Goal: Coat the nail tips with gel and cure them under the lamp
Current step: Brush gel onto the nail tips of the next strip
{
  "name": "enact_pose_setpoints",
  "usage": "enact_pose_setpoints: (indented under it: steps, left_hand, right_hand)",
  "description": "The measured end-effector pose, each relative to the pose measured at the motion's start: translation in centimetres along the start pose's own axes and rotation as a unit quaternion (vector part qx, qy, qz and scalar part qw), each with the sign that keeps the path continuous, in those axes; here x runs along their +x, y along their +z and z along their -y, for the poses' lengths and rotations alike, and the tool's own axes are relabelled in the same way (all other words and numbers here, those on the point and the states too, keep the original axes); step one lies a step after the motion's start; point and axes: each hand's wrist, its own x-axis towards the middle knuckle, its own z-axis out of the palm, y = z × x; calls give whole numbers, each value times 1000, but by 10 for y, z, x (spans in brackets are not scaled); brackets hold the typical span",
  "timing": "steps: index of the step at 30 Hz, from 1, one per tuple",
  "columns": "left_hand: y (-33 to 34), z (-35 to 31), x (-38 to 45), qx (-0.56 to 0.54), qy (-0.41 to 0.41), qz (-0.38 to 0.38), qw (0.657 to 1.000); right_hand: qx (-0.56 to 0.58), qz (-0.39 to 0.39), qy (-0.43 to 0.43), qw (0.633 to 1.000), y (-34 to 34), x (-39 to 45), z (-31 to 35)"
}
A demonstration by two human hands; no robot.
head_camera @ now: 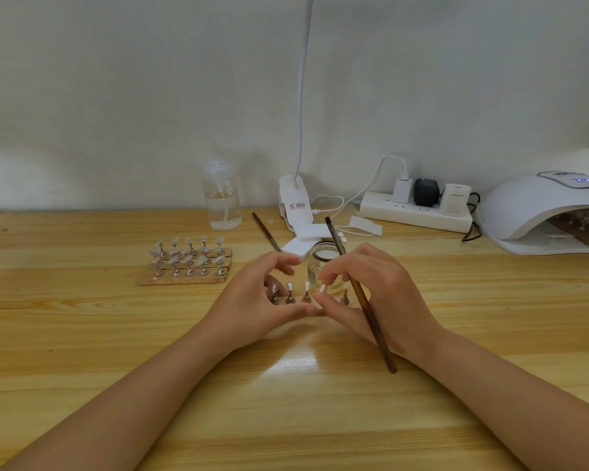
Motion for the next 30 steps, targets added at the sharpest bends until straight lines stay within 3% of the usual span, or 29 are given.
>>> enact_pose_setpoints:
  steps: [4,9,18,30]
  left_hand:
    - [-2,-6,-2,88,107,-81,987]
    - [2,-10,-4,128,148,-93,976]
    - [4,-10,-5,113,189,-105,970]
    - [6,-9,-5,67,173,-145,972]
  right_hand:
    - [29,-41,21,999,3,0,3]
    - [57,-84,37,994,6,-1,7]
    - [60,-110,26,992,11,0,15]
    - [57,-102,50,992,7,2,14]
